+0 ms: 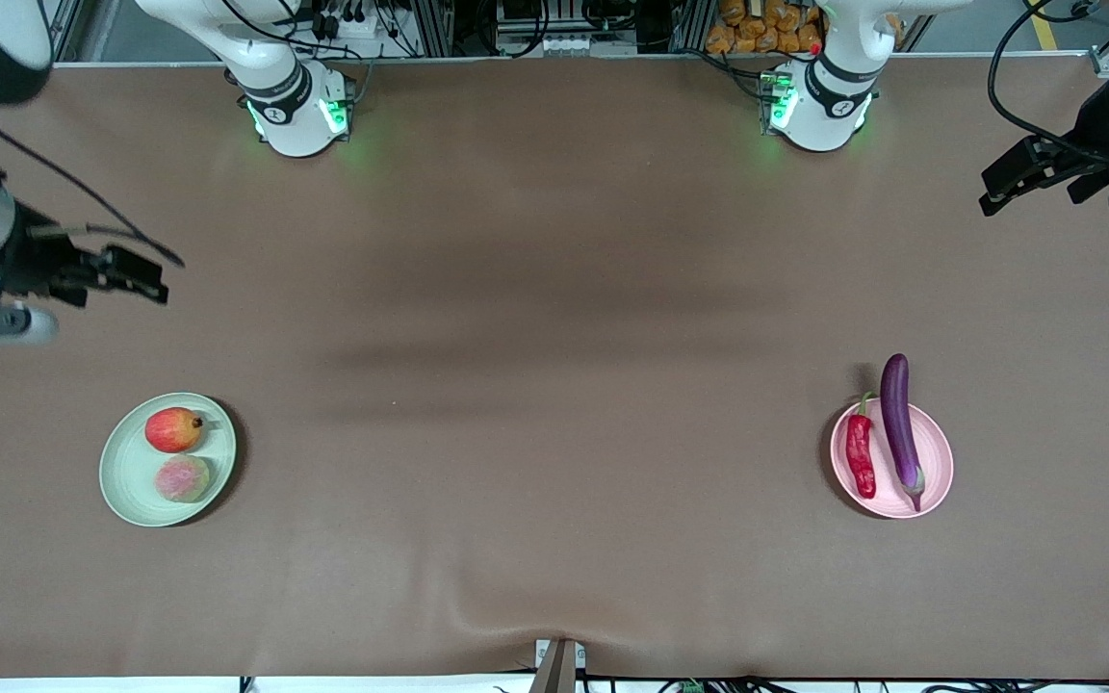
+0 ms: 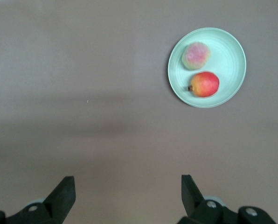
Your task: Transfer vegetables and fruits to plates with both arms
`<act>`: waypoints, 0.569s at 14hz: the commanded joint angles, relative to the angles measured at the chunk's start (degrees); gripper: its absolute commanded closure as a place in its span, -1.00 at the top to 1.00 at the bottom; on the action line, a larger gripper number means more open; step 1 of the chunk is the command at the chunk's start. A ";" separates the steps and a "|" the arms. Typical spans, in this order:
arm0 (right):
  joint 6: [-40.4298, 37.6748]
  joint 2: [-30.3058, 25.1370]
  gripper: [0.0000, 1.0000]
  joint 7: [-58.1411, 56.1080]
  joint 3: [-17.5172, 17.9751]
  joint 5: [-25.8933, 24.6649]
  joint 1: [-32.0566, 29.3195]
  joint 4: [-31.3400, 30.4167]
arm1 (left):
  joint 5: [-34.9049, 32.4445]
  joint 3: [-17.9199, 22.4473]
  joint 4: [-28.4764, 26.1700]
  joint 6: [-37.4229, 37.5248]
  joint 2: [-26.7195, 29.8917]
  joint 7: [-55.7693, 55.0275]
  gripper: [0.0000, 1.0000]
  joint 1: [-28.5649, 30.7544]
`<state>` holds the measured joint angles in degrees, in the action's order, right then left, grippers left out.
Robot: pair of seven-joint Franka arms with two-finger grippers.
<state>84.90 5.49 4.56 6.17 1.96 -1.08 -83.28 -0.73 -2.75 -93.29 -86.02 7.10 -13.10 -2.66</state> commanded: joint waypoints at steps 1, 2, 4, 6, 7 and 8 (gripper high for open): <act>-2.01 -5.21 1.00 -2.00 -0.01 -0.99 -0.24 -2.77 | -0.23 -0.24 -0.04 -0.82 0.20 0.53 1.00 0.19; -2.54 -7.06 1.00 -2.71 0.16 -2.30 -0.06 -2.94 | -0.23 -0.24 -0.04 -0.99 0.02 0.53 1.00 0.11; -2.90 -8.39 1.00 -2.89 0.25 -3.45 0.03 -3.38 | -0.23 -0.24 0.22 -1.00 -0.07 0.61 1.00 0.19; -2.81 -8.48 1.00 -3.59 0.16 -3.54 -0.15 -3.12 | -0.23 -0.24 0.31 -0.56 0.19 0.79 1.00 0.28; -2.73 -8.57 1.00 -4.90 0.25 -4.07 0.02 -3.03 | -0.23 -0.24 0.31 -0.47 0.19 0.79 1.00 0.28; -2.81 -8.65 1.00 -5.00 0.25 -4.25 -0.06 -2.86 | -0.23 -0.33 0.22 -0.38 0.11 0.70 1.00 0.20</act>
<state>81.45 -1.64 1.03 6.23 -0.60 -1.08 -84.36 -0.73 -2.79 -93.28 -86.52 7.03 -13.00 -2.69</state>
